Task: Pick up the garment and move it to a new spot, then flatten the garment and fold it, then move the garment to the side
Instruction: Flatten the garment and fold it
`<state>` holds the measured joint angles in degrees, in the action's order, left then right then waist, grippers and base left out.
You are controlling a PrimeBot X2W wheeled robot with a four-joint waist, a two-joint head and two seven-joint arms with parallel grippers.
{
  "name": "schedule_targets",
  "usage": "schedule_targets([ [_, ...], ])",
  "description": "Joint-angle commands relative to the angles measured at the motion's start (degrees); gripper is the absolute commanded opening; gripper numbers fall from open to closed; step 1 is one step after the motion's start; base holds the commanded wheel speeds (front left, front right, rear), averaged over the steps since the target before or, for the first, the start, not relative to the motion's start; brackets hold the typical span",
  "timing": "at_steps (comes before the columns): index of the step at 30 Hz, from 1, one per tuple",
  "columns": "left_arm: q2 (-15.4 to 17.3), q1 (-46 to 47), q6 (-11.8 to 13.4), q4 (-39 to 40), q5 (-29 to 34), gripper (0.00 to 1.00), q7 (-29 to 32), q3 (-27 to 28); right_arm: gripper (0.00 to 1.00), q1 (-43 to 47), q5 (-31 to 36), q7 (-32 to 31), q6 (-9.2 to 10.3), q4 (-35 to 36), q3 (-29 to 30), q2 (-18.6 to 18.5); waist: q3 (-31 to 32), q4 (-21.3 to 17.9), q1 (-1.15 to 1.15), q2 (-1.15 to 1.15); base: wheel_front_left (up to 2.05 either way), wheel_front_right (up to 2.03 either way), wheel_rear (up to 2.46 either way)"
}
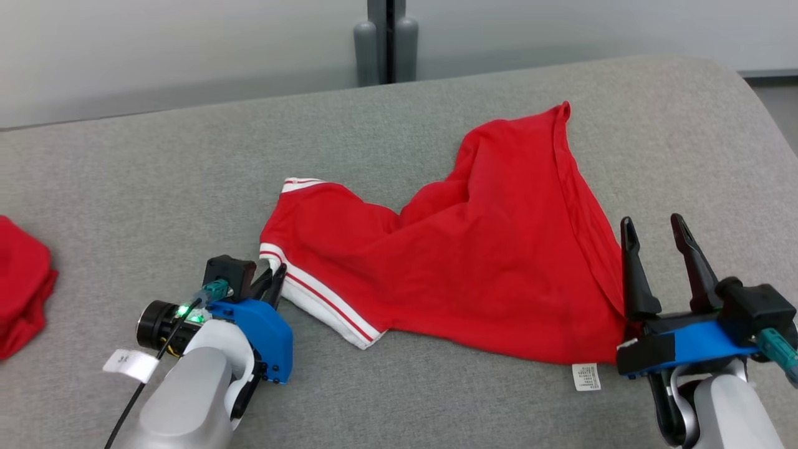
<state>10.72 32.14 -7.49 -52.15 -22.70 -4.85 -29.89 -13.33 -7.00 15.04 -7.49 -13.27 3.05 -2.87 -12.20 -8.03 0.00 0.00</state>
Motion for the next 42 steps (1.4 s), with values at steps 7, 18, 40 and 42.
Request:
schedule_targets([
  [7,0.73,-2.43,0.93,1.89,-1.73,0.00,-7.36,1.43,1.00,2.75,0.34,0.20,-0.01,-0.48,0.74,-0.04,4.01,3.43,0.00,0.00,0.00,0.00,0.00],
  [18,5.31,-15.91,7.01,21.23,-2.75,0.00,-5.66,2.74,1.00,5.21,0.20,0.21,-0.01,-1.45,2.54,-0.05,6.42,10.58,0.00,0.00,0.00,0.00,0.00],
  [40,10.93,-23.33,12.62,49.40,-1.89,0.00,3.98,1.93,1.00,1.51,-0.39,0.21,-0.01,-3.25,2.13,-0.06,1.53,7.74,0.00,0.00,0.00,0.00,0.00],
  [42,10.53,-21.22,11.85,48.58,-1.50,0.00,3.86,1.28,1.00,1.15,-0.51,0.21,-0.01,-3.23,2.15,-0.05,0.59,6.57,0.00,0.00,0.00,0.00,0.00],
])
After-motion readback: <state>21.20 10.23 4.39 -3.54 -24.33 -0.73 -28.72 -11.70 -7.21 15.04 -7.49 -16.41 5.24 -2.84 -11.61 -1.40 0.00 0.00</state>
